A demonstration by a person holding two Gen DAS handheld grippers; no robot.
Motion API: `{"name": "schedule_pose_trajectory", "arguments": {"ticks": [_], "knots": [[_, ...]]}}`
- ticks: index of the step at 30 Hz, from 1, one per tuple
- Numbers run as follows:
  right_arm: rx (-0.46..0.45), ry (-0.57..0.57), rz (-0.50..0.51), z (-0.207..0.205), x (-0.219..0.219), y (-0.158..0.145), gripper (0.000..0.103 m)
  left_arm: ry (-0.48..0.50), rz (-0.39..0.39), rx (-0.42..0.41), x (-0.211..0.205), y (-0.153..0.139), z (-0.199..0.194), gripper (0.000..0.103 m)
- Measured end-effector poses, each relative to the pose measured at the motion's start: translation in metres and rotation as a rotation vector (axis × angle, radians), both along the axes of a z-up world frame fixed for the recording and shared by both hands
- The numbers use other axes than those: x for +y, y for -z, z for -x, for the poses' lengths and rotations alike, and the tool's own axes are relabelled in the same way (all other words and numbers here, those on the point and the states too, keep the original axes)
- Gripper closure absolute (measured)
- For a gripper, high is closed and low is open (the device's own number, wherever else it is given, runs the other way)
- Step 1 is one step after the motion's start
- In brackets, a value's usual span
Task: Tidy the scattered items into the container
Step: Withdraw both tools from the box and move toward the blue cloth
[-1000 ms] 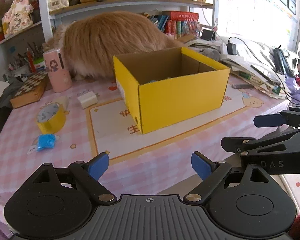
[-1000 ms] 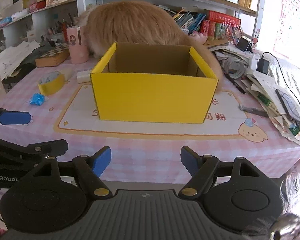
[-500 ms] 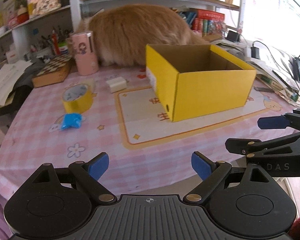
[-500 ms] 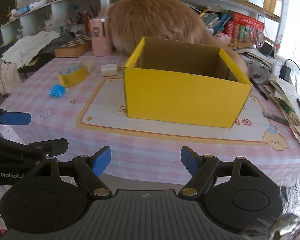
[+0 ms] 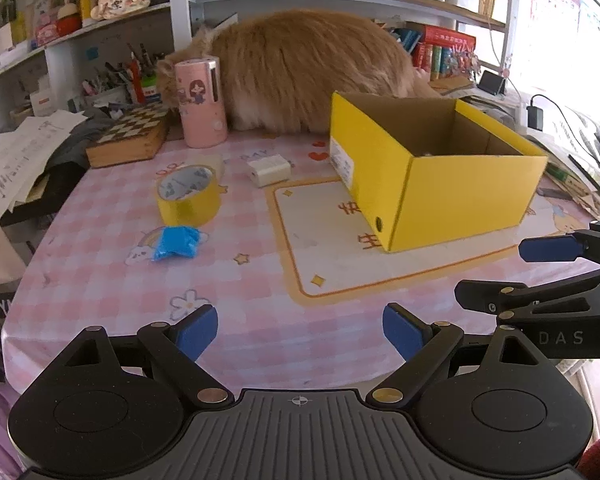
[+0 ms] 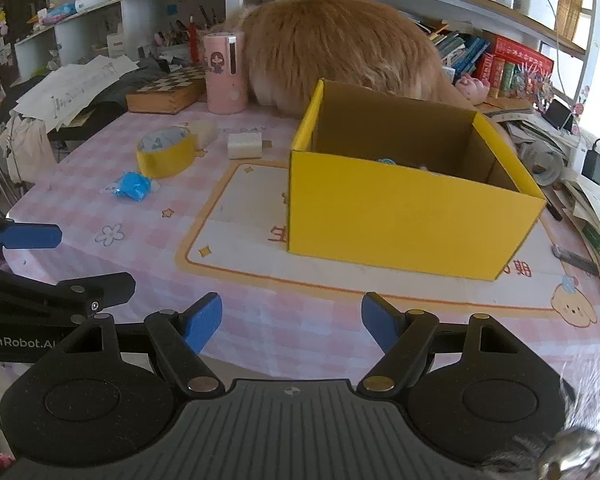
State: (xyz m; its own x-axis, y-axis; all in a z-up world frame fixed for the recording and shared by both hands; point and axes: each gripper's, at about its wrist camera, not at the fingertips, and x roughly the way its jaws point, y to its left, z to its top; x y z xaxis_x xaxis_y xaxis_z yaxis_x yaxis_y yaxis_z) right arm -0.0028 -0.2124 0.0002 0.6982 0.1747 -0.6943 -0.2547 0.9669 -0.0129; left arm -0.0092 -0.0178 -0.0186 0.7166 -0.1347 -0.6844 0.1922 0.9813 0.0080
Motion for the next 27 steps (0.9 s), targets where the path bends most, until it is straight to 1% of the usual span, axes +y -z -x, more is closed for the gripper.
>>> {"name": "schedule_pose_trajectory", "arguments": {"ticks": [9, 21, 27], "knots": [[0.021, -0.031, -0.01, -0.021, 0.031, 0.002, 0.028, -0.036, -0.008, 0.017, 0.032, -0.001, -0.017, 0.011], [0.007, -0.054, -0.031, -0.052, 0.072, -0.004, 0.028, -0.059, -0.018, 0.004, 0.074, -0.007, -0.046, 0.011], [0.009, -0.064, -0.04, -0.068, 0.093, -0.006, 0.028, -0.079, -0.014, 0.015, 0.097, -0.006, -0.06, 0.011]]}}
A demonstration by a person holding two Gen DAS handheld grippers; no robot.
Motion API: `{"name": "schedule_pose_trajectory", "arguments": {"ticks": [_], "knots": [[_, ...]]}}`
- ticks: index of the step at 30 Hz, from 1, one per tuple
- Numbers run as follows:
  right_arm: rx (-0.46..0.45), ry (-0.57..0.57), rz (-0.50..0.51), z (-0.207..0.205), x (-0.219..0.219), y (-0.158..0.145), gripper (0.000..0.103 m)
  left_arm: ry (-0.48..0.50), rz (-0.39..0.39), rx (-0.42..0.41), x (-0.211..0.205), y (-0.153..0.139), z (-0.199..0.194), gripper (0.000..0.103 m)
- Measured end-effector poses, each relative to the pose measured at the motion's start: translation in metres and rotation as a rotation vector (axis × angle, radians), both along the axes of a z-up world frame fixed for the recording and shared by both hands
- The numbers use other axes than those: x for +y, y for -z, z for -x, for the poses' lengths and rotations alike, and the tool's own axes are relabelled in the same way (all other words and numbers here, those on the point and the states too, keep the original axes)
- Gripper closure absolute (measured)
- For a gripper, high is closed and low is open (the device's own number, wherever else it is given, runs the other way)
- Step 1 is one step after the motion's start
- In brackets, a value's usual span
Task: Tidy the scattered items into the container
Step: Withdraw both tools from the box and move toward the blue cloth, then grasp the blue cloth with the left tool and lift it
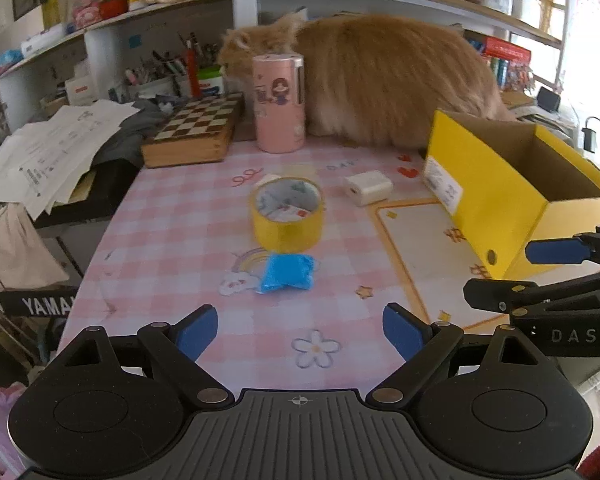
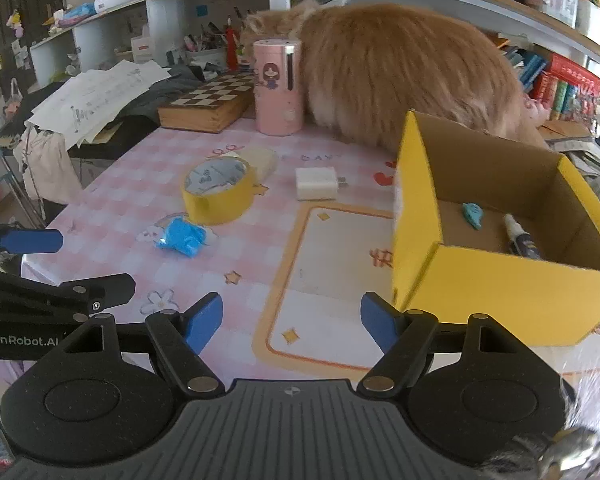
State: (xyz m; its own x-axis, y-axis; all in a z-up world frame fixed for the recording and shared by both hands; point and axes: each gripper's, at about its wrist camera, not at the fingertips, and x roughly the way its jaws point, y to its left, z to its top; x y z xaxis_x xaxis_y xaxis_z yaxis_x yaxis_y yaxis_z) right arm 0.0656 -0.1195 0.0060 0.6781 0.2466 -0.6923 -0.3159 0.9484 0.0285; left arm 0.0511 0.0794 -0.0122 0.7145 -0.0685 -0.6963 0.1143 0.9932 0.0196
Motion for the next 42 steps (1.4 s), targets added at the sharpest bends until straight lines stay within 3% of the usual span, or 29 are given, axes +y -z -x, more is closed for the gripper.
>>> {"name": "schedule_pose_trajectory", "arguments": {"ticks": [22, 24, 32, 37, 40, 42], "knots": [[0.02, 0.035, 0.02, -0.047, 0.046, 0.005, 0.031, 0.058, 0.001, -0.002, 0.041, 0.021, -0.047, 0.014], [0.023, 0.04, 0.019, -0.054, 0.05, 0.005, 0.032, 0.072, 0.002, 0.003, 0.042, 0.025, -0.054, 0.02], [0.025, 0.062, 0.017, -0.08, 0.062, 0.005, 0.032, 0.17, -0.008, 0.022, 0.032, 0.045, -0.082, 0.021], [0.036, 0.084, 0.013, -0.097, 0.068, 0.006, 0.032, 0.219, -0.004, 0.043, 0.024, 0.058, -0.1, 0.028], [0.041, 0.084, 0.014, -0.107, 0.073, 0.007, 0.032, 0.243, -0.01, 0.064, 0.02, 0.068, -0.108, 0.036], [0.043, 0.08, 0.013, -0.113, 0.077, 0.008, 0.032, 0.265, -0.01, 0.079, 0.018, 0.073, -0.111, 0.048]]}}
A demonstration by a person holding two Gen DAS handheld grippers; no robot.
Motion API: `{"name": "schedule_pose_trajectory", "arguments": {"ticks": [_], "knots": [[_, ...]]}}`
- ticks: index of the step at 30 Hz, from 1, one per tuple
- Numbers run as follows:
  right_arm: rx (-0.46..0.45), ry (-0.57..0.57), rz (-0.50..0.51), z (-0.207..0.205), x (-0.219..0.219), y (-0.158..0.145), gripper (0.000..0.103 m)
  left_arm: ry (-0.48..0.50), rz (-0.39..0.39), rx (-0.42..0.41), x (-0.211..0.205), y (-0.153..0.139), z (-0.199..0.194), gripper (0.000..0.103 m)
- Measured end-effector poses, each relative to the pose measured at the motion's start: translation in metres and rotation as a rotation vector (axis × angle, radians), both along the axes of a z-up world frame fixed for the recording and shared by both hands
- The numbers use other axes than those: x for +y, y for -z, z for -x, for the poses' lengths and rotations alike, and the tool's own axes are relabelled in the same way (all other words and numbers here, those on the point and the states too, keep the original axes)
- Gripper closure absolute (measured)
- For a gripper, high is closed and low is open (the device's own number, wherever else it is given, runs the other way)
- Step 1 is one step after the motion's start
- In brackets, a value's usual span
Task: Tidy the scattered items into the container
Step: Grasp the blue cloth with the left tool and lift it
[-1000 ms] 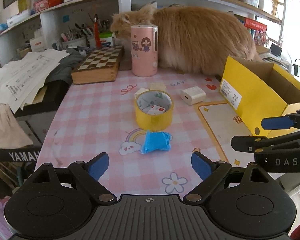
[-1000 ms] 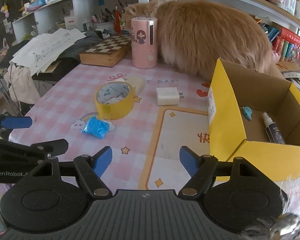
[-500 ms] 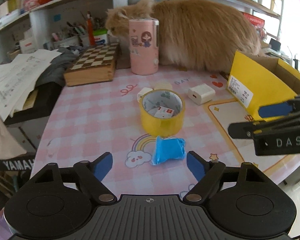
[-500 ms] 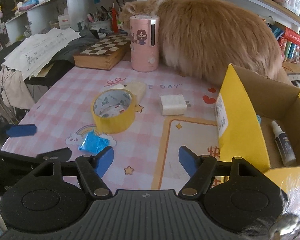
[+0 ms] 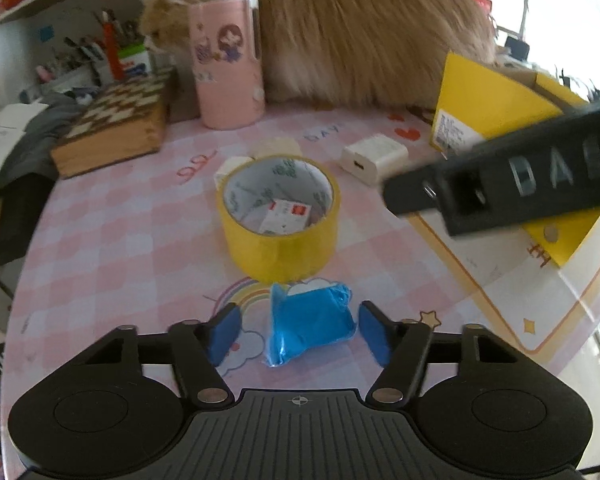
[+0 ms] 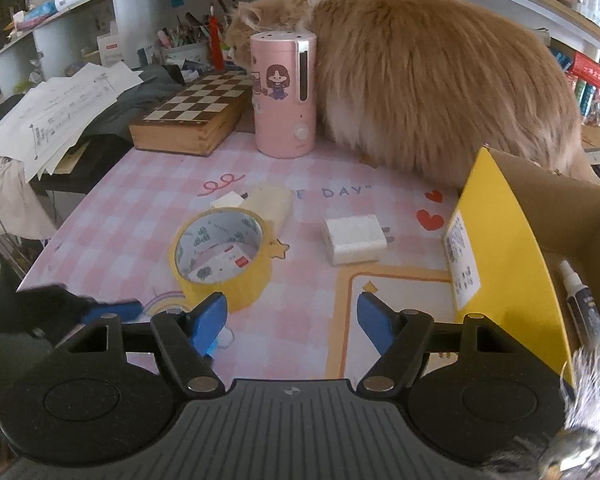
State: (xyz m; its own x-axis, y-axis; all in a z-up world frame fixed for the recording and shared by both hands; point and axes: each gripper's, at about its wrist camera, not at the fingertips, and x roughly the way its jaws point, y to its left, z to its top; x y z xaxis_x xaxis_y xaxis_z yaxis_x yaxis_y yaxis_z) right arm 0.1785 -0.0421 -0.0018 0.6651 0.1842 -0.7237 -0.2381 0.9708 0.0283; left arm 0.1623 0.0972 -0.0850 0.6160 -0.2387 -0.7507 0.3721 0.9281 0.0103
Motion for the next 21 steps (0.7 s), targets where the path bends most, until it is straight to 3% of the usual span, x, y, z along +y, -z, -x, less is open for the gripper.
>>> {"name": "schedule_pose_trajectory", "arguments": {"ticks": [2, 6, 15, 21], "knots": [[0.0, -0.007, -0.003, -0.006, 0.004, 0.0, 0.032, 0.024, -0.007, 0.008, -0.001, 0.004, -0.001, 0.059], [0.006, -0.021, -0.012, -0.021, 0.012, 0.001, 0.025, 0.042, 0.017, 0.006, 0.006, 0.004, -0.001, 0.065], [0.056, -0.087, -0.01, -0.05, 0.043, 0.016, 0.015, -0.027, 0.048, 0.006, 0.047, -0.014, 0.001, 0.068], [0.095, -0.123, 0.043, -0.064, 0.063, 0.034, 0.006, -0.11, 0.064, 0.005, 0.074, -0.021, 0.002, 0.068]]}}
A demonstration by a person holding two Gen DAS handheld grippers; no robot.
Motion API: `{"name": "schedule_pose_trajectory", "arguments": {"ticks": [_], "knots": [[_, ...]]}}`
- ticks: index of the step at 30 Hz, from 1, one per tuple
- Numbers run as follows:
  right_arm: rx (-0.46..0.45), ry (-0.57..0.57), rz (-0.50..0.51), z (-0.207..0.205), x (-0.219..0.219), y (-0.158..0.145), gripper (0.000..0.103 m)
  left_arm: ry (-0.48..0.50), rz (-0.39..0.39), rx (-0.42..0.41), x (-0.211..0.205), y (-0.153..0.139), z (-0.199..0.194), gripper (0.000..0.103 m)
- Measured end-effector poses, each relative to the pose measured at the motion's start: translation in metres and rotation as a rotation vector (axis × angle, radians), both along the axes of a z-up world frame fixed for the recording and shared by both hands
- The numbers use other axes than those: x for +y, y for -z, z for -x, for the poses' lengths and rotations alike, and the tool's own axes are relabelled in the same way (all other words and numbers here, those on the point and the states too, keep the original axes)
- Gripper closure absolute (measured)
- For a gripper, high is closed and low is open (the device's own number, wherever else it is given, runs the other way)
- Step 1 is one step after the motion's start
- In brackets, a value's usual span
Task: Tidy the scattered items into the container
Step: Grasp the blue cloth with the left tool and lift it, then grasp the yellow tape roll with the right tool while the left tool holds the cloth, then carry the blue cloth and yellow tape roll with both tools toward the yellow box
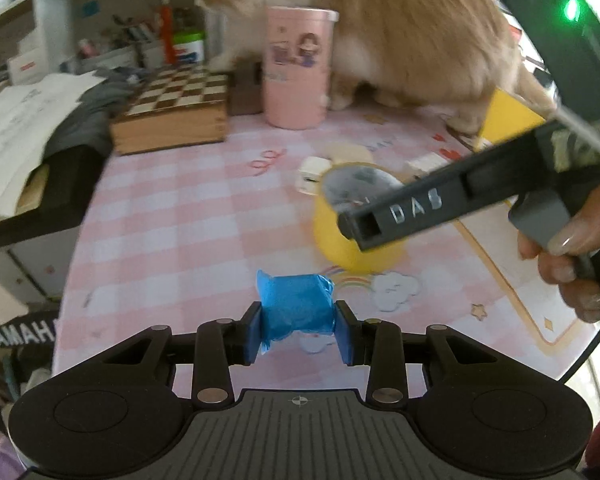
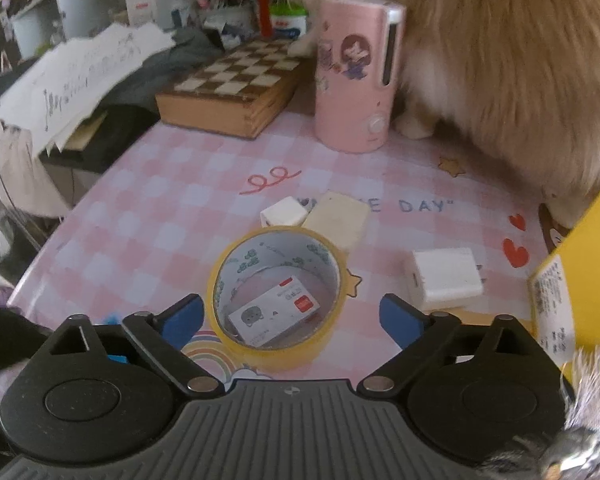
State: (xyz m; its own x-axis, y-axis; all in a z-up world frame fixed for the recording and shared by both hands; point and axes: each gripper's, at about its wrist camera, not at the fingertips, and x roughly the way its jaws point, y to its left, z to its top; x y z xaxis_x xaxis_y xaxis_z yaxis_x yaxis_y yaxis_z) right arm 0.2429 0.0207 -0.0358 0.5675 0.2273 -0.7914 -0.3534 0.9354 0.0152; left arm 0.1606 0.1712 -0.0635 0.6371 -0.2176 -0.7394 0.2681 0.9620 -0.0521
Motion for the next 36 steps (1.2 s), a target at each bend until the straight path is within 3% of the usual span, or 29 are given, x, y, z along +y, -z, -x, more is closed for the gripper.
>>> {"name": "schedule_pose_trajectory", "arguments": {"ticks": [6, 9, 10, 15, 36], "knots": [[0.045, 0.024, 0.01, -0.012, 0.007, 0.016, 0.006, -0.018, 0.005, -0.008, 0.01, -0.005, 0.005, 0.068], [0.057, 0.041, -0.01, -0.012, 0.005, 0.018, 0.012, -0.013, 0.001, -0.014, 0.01, -0.007, 0.008, 0.068], [0.058, 0.038, -0.02, -0.011, 0.005, 0.018, 0.02, -0.012, 0.0, -0.016, 0.011, -0.007, 0.01, 0.068], [0.036, 0.031, -0.007, -0.003, 0.006, 0.014, 0.023, -0.006, 0.005, -0.03, 0.012, -0.01, 0.016, 0.069], [-0.119, 0.109, -0.113, 0.062, -0.029, -0.054, 0.023, 0.015, 0.049, -0.151, 0.01, -0.044, 0.034, 0.069]]}}
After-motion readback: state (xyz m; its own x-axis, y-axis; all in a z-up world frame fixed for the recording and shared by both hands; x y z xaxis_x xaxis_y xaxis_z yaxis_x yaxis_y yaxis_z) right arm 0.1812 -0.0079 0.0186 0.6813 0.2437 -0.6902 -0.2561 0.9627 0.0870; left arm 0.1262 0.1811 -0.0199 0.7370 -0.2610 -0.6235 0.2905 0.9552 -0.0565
